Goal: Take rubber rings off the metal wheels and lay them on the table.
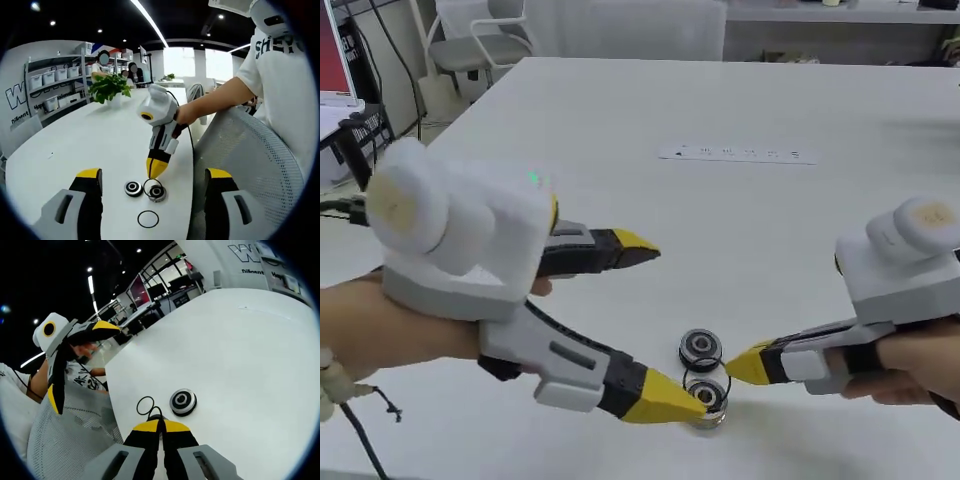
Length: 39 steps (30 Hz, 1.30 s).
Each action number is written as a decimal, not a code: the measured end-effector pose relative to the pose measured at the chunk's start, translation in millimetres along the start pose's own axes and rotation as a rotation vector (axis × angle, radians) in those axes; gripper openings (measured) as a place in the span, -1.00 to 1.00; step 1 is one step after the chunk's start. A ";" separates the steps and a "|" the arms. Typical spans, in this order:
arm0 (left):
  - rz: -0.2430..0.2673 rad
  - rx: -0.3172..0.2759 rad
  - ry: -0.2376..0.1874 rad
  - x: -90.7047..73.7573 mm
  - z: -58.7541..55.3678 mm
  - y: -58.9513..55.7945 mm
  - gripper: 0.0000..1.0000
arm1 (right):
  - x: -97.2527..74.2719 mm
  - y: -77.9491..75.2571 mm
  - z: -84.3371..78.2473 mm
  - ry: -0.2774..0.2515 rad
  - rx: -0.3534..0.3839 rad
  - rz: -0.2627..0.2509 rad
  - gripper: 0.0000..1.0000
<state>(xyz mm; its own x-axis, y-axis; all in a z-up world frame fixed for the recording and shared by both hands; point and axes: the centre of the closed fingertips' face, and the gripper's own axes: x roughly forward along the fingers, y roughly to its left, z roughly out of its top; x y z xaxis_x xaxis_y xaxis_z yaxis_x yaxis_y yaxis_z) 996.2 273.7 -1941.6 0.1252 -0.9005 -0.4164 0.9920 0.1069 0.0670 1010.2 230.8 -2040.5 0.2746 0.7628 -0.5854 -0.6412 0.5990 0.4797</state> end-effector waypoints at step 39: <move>0.272 -0.233 -0.014 -71.8 -54.6 -14.6 0.99 | -21.1 8.9 37.1 -0.155 -0.026 -0.006 -1.00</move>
<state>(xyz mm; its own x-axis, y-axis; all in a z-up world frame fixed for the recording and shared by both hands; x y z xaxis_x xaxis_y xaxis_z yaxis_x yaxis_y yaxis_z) 973.6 359.8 -1962.1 0.3866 -0.8313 -0.3994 0.8996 0.4354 -0.0354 1025.3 229.1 -1999.7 0.3842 0.7891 -0.4793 -0.6572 0.5984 0.4583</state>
